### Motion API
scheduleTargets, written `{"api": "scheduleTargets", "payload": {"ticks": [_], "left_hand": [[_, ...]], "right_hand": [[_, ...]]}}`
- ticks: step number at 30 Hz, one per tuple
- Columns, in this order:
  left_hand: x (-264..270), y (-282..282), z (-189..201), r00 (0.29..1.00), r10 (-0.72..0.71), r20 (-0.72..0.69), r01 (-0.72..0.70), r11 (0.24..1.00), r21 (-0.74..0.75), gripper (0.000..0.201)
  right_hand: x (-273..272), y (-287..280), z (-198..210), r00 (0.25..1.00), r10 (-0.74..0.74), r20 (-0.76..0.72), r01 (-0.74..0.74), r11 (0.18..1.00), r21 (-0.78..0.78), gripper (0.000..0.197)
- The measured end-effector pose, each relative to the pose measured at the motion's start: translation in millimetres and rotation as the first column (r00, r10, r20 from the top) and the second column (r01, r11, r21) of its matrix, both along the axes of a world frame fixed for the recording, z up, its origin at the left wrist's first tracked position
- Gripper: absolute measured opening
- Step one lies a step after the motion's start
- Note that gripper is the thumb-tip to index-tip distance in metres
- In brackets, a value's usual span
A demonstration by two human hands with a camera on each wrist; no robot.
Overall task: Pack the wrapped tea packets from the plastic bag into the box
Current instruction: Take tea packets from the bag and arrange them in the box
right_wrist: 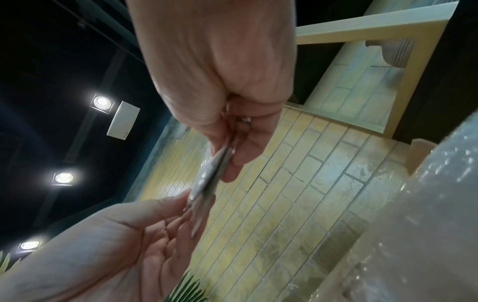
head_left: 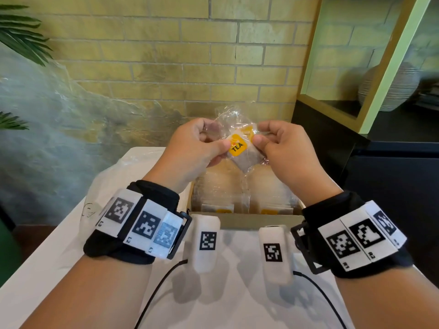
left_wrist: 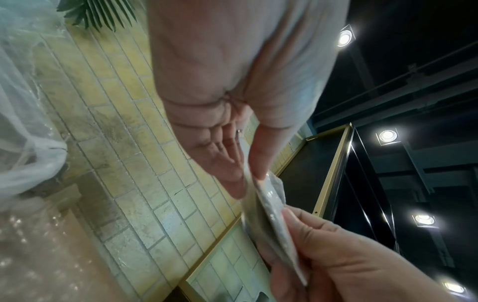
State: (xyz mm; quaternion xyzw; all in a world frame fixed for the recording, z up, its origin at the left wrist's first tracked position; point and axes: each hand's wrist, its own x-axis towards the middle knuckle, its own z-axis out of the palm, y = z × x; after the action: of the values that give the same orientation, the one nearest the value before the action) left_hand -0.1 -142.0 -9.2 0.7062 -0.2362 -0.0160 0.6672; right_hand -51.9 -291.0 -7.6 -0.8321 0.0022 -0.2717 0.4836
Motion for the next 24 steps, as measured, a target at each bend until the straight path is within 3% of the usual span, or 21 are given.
{"api": "scheduleTargets", "payload": {"ticks": [5, 15, 19, 24], "left_hand": [[0.6, 3.2, 2.0, 0.999, -0.043, 0.034, 0.045, 0.998, -0.046, 0.036], [0.2, 6.9, 4.5, 0.997, 0.018, 0.071, -0.018, 1.0, -0.005, 0.023], [2.8, 8.3, 3.4, 0.999, 0.01, 0.052, -0.015, 0.995, 0.098, 0.019], [0.5, 6.4, 0.1, 0.993, -0.027, 0.116, 0.001, 0.976, 0.218, 0.019]], "right_hand": [[1.5, -2.3, -0.9, 1.0, -0.026, -0.003, 0.025, 0.994, -0.108, 0.021], [1.0, -8.2, -0.7, 1.0, -0.011, -0.021, 0.009, 0.993, -0.114, 0.026], [-1.2, -9.7, 2.2, 0.997, -0.032, -0.067, 0.016, 0.976, -0.219, 0.029], [-4.4, -6.3, 2.4, 0.987, 0.048, -0.154, -0.1, 0.93, -0.352, 0.024]]}}
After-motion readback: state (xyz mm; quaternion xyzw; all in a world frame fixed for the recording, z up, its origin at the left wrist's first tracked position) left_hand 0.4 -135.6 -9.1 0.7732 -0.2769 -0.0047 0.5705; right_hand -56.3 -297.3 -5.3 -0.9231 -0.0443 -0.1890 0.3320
